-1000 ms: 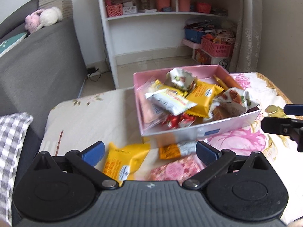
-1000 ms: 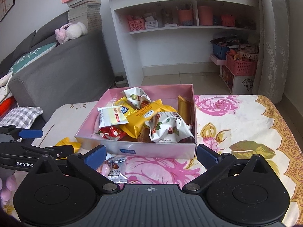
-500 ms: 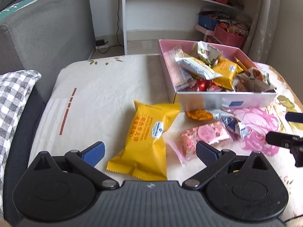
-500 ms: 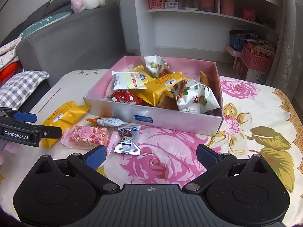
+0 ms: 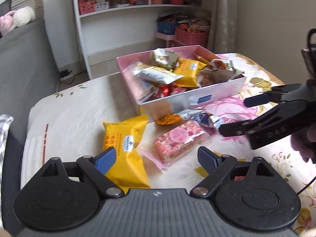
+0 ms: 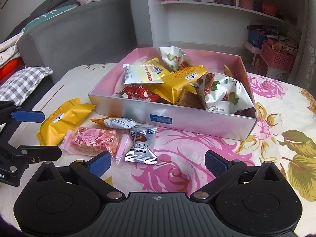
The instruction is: Organize snacks
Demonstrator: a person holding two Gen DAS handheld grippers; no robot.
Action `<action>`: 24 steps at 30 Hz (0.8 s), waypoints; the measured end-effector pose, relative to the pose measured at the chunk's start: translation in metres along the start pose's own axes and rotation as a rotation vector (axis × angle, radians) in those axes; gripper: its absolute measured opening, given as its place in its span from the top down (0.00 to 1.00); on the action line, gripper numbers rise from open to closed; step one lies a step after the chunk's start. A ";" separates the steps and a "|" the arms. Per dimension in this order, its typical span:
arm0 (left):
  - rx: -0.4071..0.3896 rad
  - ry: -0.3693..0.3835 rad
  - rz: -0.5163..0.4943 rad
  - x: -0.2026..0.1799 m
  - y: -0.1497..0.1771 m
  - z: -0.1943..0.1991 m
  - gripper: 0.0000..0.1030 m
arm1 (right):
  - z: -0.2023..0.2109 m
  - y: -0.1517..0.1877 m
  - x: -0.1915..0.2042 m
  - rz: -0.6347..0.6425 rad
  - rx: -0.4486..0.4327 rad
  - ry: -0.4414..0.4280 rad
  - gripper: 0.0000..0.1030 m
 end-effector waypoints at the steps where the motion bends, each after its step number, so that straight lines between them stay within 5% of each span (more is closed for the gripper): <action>1: 0.000 0.017 -0.008 -0.001 -0.002 -0.001 0.21 | -0.002 -0.001 0.001 0.000 0.000 0.000 0.01; 5: 0.007 0.071 -0.067 -0.006 -0.007 -0.010 0.37 | -0.010 -0.004 0.004 0.007 -0.007 -0.006 0.06; 8: 0.014 0.106 -0.109 -0.012 -0.010 -0.018 0.43 | -0.015 -0.005 0.006 0.014 0.001 -0.017 0.23; 13: 0.043 0.098 -0.151 -0.018 -0.013 -0.034 0.44 | -0.021 -0.002 0.010 0.074 0.005 0.002 0.67; 24: 0.111 0.060 -0.187 -0.025 -0.011 -0.059 0.41 | -0.008 0.004 -0.006 0.130 0.006 0.037 0.69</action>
Point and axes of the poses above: each gripper's, at about its wrist camera, not at the fingertips, and z roughly against the way its jaws point, x to its left, y to its underside, the point moved 1 cm from there along -z, roughly the way its jaws point, and after that the axes turned 4 degrees about -z, right-handed, at the moved point
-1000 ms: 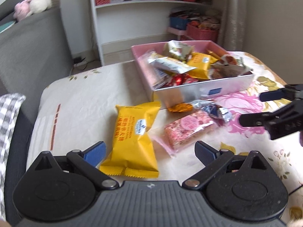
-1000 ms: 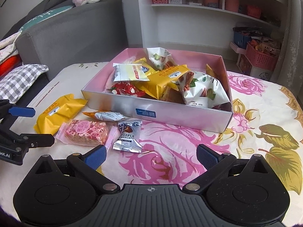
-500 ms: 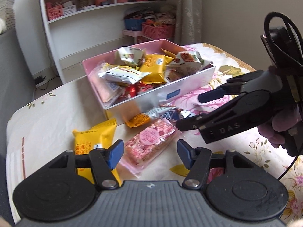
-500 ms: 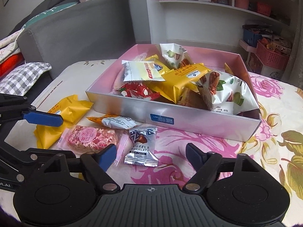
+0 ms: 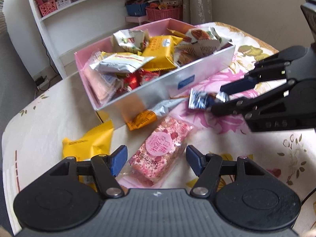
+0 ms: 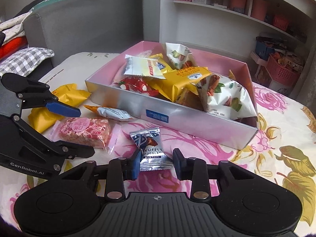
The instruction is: Organize snacks
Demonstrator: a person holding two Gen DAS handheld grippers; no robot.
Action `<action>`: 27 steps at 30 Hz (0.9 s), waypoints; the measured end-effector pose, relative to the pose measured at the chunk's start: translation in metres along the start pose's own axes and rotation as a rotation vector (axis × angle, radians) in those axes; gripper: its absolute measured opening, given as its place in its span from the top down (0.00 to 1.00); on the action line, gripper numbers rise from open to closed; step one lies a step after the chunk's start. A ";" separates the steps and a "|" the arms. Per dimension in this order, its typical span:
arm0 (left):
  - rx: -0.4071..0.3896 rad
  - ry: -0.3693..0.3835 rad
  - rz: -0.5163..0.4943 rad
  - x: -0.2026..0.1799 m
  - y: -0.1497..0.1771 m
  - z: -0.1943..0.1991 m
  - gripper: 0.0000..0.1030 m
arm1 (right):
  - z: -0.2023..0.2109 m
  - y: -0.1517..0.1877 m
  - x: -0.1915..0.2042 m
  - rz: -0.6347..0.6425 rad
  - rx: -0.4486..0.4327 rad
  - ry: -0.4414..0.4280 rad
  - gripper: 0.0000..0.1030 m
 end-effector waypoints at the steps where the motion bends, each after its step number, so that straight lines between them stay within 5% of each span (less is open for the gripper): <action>1: 0.002 0.010 -0.002 -0.002 0.000 0.001 0.41 | 0.002 0.002 -0.004 -0.005 0.003 0.006 0.69; 10: 0.044 0.110 0.009 -0.026 0.008 0.013 0.44 | 0.017 0.020 -0.035 -0.050 0.022 0.033 0.69; 17: -0.007 0.066 0.170 -0.032 0.014 0.014 0.36 | 0.026 0.032 -0.040 -0.052 0.000 0.012 0.65; 20: -0.052 0.034 0.238 -0.038 0.016 0.013 0.28 | 0.026 0.035 -0.044 -0.063 -0.015 0.003 0.56; 22: -0.076 0.000 0.240 -0.046 0.017 0.010 0.25 | 0.026 0.037 -0.045 -0.066 -0.018 -0.001 0.37; 27: -0.107 -0.059 0.207 -0.061 0.019 0.005 0.09 | 0.025 0.042 -0.046 -0.065 -0.026 -0.007 0.15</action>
Point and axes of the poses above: each gripper's, at about its wrist camera, not at the fingertips, and z roughly against the way its jaws point, x to its left, y to its underside, the point moved 1 cm from there along -z, roughly the way its jaws point, and after that the axes turned 4 degrees about -z, right-handed, at the moved point
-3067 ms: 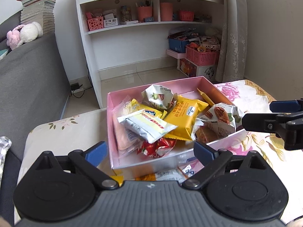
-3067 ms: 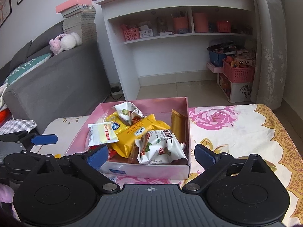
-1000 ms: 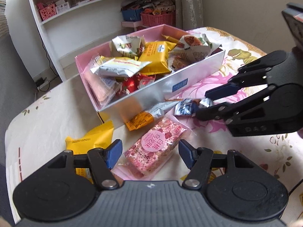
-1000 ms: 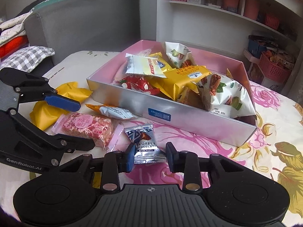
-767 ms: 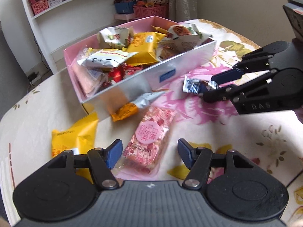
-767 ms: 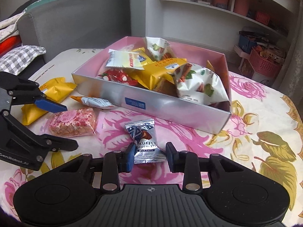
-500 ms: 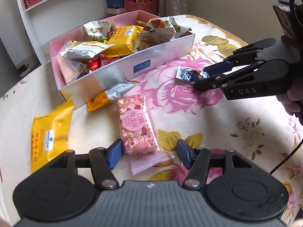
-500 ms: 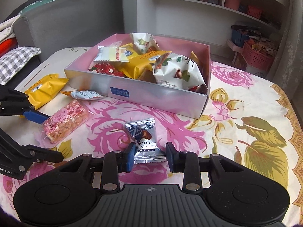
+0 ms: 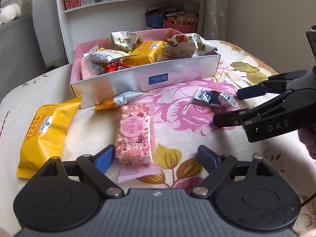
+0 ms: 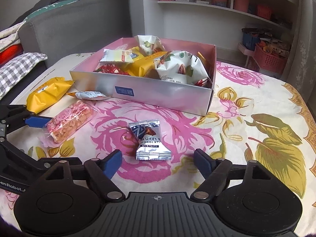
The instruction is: Organize snacks
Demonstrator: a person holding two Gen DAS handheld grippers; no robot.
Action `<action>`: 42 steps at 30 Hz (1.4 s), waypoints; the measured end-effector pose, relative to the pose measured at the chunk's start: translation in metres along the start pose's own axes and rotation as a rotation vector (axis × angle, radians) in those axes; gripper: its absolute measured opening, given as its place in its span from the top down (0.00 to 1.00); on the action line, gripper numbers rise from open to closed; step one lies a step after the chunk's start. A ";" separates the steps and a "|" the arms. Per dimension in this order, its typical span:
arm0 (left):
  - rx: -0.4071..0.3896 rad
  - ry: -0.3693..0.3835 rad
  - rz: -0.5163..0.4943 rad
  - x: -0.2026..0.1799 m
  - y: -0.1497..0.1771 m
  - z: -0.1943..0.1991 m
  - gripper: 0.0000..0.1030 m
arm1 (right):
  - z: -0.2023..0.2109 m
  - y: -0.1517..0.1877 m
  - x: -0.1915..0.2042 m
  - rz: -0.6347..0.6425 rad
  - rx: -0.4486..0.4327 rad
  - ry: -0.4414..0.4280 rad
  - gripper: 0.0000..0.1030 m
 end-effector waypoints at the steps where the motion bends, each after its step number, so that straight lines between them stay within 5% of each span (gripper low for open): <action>1: -0.004 0.000 0.004 0.000 0.001 -0.001 0.07 | 0.000 0.001 -0.001 -0.001 0.000 0.000 0.10; 4: -0.025 -0.016 -0.001 -0.002 0.003 -0.003 0.00 | -0.002 0.005 -0.002 -0.001 -0.005 0.002 0.00; 13: -0.054 -0.017 0.008 -0.001 0.005 -0.004 0.01 | -0.001 0.006 -0.001 0.008 -0.016 -0.004 0.00; 20: -0.056 -0.033 0.038 0.002 -0.002 0.001 0.35 | -0.004 -0.005 -0.003 -0.024 0.019 -0.012 0.02; 27: -0.053 -0.047 0.071 0.006 -0.007 0.004 0.64 | 0.000 -0.012 0.001 -0.025 -0.003 -0.018 0.22; 36: -0.058 -0.025 0.060 0.000 -0.013 0.010 0.71 | 0.000 -0.013 0.010 0.025 0.002 -0.023 0.67; 42: -0.060 -0.004 0.060 -0.003 -0.020 0.016 0.71 | 0.006 -0.019 0.008 0.003 -0.014 -0.031 0.67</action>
Point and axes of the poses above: each gripper's, at about its wrist camera, not at the fingertips, and z roughly against the way its jaws point, x to its left, y to its underside, the point moved 1 cm from there along -z, roughly the way its jaws point, and after that the axes turned 4 degrees about -z, right-handed, at the moved point
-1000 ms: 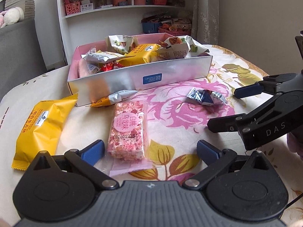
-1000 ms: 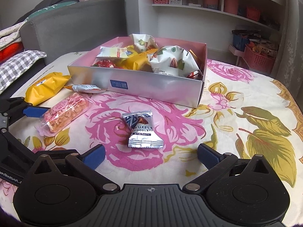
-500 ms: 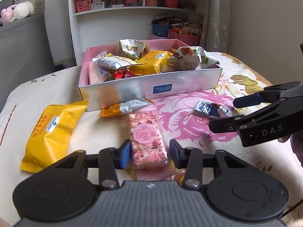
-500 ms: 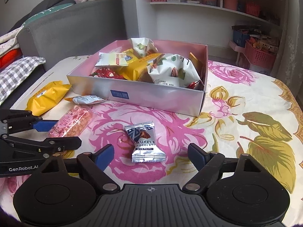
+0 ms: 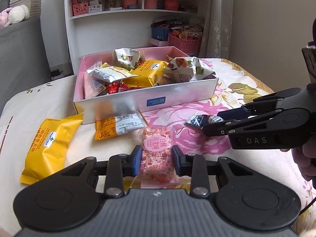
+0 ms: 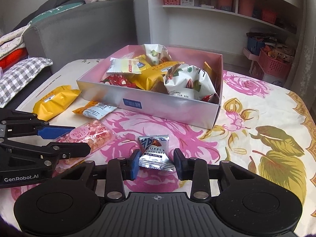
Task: Organize snacks
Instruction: 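Carry the truffle packet and pink nougat bar over the box with both tools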
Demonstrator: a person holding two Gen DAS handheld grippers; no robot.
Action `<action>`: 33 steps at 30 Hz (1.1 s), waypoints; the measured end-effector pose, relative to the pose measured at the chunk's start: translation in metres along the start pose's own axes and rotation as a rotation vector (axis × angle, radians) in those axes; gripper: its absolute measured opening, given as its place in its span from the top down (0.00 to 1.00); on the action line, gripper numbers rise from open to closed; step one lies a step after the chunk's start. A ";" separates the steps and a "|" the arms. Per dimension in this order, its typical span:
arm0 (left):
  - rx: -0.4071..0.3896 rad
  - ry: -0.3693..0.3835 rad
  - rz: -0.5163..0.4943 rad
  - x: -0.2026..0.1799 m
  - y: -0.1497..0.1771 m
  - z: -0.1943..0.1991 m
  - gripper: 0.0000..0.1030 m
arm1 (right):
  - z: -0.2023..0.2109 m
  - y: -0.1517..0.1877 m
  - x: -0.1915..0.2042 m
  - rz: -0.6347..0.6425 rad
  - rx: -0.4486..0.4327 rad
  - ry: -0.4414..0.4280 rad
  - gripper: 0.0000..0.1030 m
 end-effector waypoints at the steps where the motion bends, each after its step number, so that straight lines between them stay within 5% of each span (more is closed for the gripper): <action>1: -0.001 0.003 0.003 0.000 -0.002 0.001 0.71 | 0.001 -0.001 -0.001 -0.006 -0.002 -0.001 0.67; 20: -0.093 0.061 0.106 0.015 -0.033 0.036 0.72 | 0.038 -0.035 -0.012 -0.121 -0.118 -0.043 0.67; 33: -0.150 0.001 0.125 0.024 -0.059 0.019 0.72 | 0.041 -0.072 -0.025 -0.214 -0.215 -0.023 0.67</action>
Point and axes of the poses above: each gripper's, at about its wrist camera, not at the fingertips, and z roughly against the way its jaws point, x to its left, y to its underside, the point moved 1 cm from there along -z, roughly the way its jaws point, and after that the axes turned 4 degrees about -z, right-handed, at the moved point
